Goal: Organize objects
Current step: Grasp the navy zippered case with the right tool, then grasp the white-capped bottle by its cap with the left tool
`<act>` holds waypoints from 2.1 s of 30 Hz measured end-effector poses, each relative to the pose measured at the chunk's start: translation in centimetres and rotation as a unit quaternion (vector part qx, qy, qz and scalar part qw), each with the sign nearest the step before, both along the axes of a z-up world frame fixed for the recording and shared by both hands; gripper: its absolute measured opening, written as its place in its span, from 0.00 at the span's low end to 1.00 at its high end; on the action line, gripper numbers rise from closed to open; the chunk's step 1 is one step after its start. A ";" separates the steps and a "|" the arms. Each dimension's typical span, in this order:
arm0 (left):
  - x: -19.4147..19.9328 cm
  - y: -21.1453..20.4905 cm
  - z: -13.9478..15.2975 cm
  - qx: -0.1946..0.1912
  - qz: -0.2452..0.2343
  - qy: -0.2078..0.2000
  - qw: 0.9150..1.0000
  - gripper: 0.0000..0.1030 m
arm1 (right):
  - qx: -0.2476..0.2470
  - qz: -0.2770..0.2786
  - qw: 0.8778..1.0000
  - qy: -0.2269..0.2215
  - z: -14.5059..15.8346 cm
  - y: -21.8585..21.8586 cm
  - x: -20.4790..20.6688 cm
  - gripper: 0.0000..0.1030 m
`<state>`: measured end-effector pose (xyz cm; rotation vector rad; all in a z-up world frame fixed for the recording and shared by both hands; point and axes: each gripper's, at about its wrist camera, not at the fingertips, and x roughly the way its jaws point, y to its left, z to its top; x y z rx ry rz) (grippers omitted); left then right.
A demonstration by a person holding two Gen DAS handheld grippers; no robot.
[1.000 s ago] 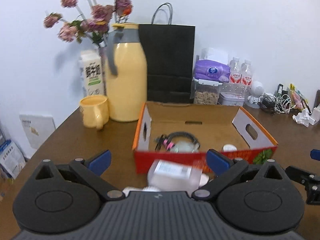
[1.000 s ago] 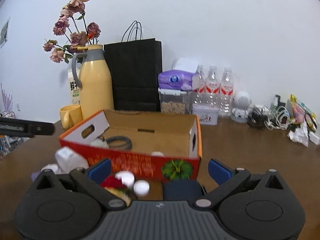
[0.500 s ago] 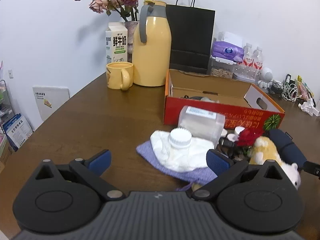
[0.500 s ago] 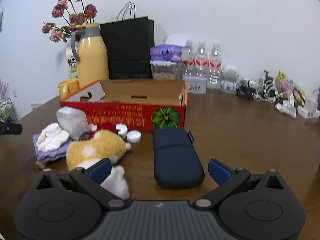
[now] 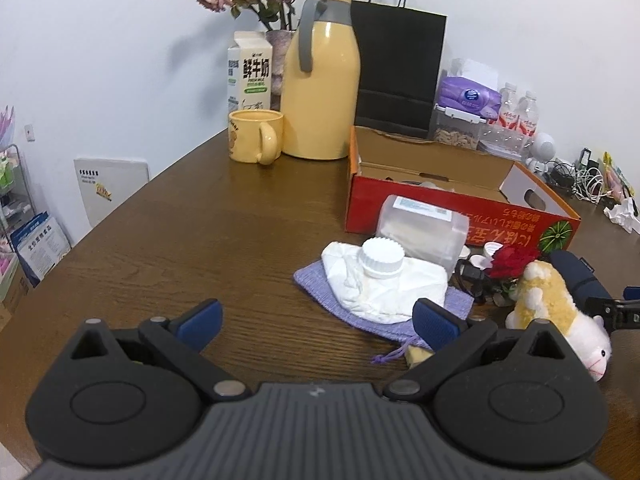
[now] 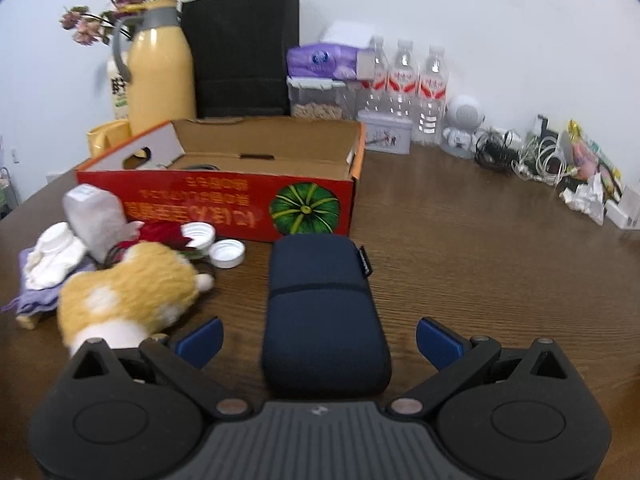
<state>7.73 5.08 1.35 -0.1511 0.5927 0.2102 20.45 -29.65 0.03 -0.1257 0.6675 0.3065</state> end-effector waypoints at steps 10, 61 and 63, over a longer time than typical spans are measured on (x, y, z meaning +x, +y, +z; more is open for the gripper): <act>1.1 0.3 -0.5 0.000 0.003 0.010 1.000 1.00 | 0.003 -0.006 1.000 0.028 -2.0 1.4 3.8 0.81; 9.1 -2.2 -3.0 0.018 -0.060 -0.039 0.997 0.38 | 0.039 -0.030 0.997 -0.051 -1.4 0.3 0.9 0.59; 8.9 -2.1 -2.9 0.017 -0.058 -0.042 0.997 0.38 | 0.043 -0.030 0.997 -0.061 -1.2 0.2 0.4 0.59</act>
